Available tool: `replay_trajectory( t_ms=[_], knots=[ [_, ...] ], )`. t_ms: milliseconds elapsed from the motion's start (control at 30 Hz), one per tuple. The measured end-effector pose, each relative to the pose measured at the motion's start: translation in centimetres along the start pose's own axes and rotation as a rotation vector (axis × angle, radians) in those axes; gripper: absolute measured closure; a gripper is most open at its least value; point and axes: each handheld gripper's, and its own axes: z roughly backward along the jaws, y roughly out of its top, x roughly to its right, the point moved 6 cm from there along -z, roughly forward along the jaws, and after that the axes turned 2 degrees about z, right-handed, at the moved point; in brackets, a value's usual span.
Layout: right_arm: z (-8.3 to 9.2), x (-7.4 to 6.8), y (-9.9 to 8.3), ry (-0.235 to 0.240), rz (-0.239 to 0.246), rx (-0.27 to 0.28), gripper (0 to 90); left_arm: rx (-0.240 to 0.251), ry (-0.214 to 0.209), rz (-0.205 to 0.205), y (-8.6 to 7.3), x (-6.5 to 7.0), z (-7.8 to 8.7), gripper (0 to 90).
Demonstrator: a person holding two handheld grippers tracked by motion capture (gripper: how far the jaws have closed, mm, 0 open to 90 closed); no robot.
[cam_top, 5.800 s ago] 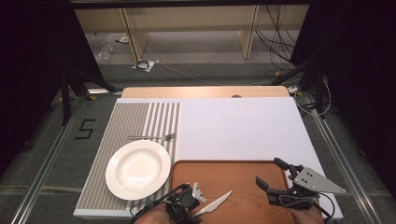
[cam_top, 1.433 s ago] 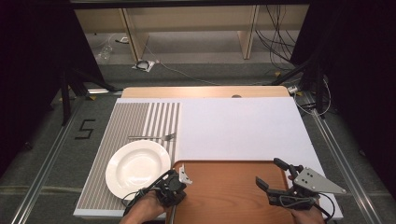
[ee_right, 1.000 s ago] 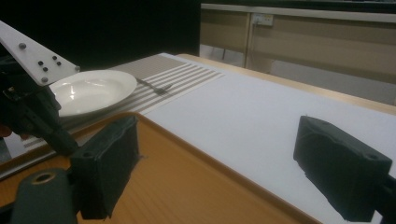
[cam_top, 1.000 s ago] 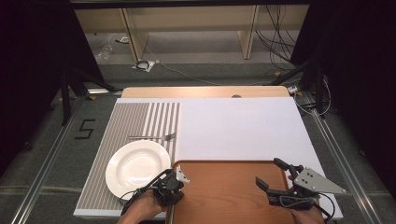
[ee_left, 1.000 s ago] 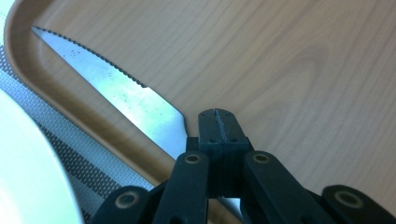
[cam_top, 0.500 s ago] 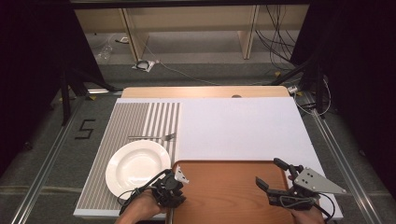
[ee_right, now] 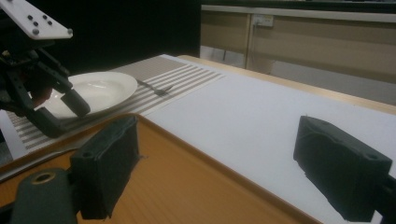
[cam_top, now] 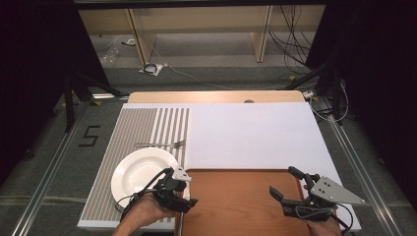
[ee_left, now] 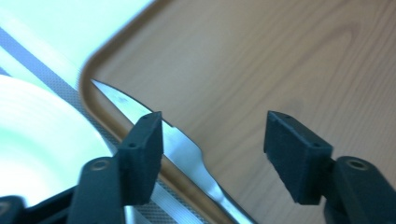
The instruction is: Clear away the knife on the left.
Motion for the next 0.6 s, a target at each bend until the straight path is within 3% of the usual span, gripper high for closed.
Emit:
replay_trajectory(
  t_ms=[233, 600],
  knots=[
    [0.1, 0.1, -0.1, 0.001, -0.005, 0.000, 15.2, 0.077, 0.032, 0.031, 0.8, -1.2, 1.2, 27.1],
    [0.1, 0.2, -0.1, 0.001, -0.006, -0.001, 15.2, 0.146, 0.091, 0.068, 1.4, -3.4, 2.6, 20.3]
  ],
)
